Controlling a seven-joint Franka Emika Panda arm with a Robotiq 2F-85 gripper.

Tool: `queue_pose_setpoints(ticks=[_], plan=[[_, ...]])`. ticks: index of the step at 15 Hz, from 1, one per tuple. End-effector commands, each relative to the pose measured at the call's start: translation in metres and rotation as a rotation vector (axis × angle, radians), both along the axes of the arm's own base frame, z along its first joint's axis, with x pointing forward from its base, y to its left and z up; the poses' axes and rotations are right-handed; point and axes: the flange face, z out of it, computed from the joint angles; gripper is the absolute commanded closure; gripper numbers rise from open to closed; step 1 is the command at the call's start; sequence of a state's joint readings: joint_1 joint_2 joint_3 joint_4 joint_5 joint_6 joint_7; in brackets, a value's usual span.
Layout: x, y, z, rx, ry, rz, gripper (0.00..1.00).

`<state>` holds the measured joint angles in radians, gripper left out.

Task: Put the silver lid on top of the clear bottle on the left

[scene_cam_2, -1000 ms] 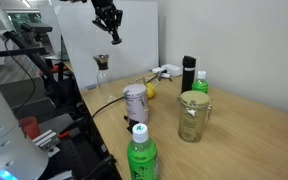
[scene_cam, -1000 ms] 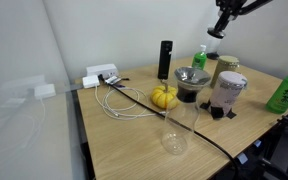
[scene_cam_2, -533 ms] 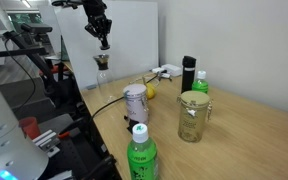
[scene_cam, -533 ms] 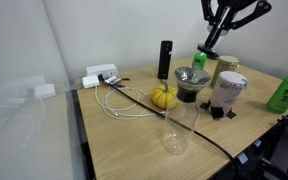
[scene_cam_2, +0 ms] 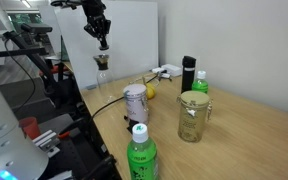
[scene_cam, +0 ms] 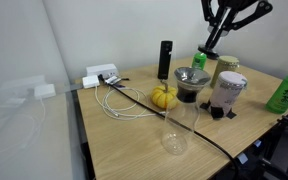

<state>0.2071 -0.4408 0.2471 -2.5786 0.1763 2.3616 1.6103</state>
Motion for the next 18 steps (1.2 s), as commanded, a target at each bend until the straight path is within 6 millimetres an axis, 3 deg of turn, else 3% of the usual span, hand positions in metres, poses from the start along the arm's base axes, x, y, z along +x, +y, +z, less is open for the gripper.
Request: queue_pose_setpoints(ticks=[1, 7, 12, 18], plan=[[-0.003, 0.021, 0.002, -0.033, 0.02, 0.064, 0.98], [-0.003, 0.061, -0.005, -0.058, 0.018, 0.172, 0.98], [0.012, 0.073, -0.028, -0.111, 0.056, 0.227, 0.98], [0.026, 0.08, -0.035, -0.152, 0.068, 0.261, 0.98]])
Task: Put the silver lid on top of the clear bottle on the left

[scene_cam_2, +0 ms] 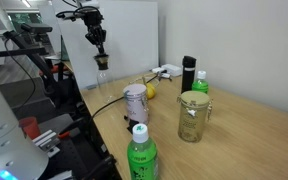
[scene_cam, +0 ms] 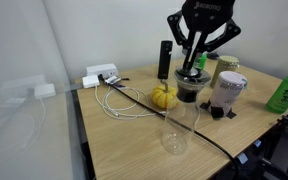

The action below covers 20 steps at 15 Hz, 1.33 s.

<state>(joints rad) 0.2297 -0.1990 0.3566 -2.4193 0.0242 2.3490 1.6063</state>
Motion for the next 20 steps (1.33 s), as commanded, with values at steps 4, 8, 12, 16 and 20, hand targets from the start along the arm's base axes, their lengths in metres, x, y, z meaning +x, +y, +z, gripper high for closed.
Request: queue_pose_setpoints(ticks=[4, 8, 12, 16, 20], plan=[[0.0, -0.003, 0.0, -0.046, 0.047, 0.014, 0.98], [-0.004, -0.004, -0.006, -0.058, 0.072, 0.014, 0.98], [-0.005, 0.001, -0.017, -0.052, 0.084, 0.029, 0.98], [-0.004, 0.004, -0.027, -0.053, 0.096, 0.034, 0.98], [-0.003, 0.006, -0.032, -0.048, 0.103, 0.037, 0.98]])
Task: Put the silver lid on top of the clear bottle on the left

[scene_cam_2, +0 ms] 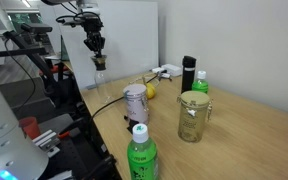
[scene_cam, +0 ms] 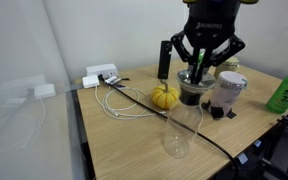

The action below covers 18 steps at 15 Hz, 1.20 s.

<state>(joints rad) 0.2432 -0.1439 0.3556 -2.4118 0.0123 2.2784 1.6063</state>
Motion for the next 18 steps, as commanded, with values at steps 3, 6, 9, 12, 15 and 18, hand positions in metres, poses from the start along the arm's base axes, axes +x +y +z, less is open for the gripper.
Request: queue_pose_setpoints(ticks=[3, 6, 9, 12, 15, 18], plan=[[0.0003, 0.005, -0.0078, 0.014, 0.006, 0.022, 0.98], [-0.0018, 0.0071, -0.011, 0.017, 0.008, 0.026, 0.98], [-0.0018, 0.0077, -0.0108, 0.018, 0.006, 0.022, 0.98], [-0.0001, 0.0052, -0.01, 0.015, 0.004, 0.013, 0.61], [0.0017, 0.0025, -0.007, 0.016, 0.001, 0.006, 0.41], [0.003, 0.0005, -0.0037, 0.014, -0.001, 0.002, 0.19]])
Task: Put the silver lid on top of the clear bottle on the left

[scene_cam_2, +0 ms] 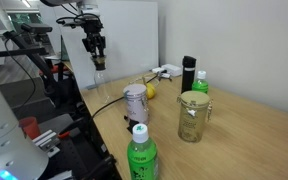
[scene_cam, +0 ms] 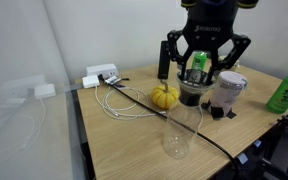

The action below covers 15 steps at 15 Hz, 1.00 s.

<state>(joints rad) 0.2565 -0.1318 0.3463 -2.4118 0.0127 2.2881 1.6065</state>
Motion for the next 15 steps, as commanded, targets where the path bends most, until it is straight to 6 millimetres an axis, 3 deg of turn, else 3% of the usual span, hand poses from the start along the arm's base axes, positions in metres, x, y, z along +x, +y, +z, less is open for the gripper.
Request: queue_pose_setpoints(ticks=[1, 7, 10, 15], plan=[[0.004, -0.002, 0.002, 0.01, -0.006, -0.003, 0.14], [0.01, -0.001, 0.015, 0.015, -0.031, -0.001, 0.11], [0.016, 0.001, 0.029, 0.029, -0.057, -0.004, 0.0], [0.021, -0.005, 0.053, 0.047, -0.1, -0.023, 0.0]])
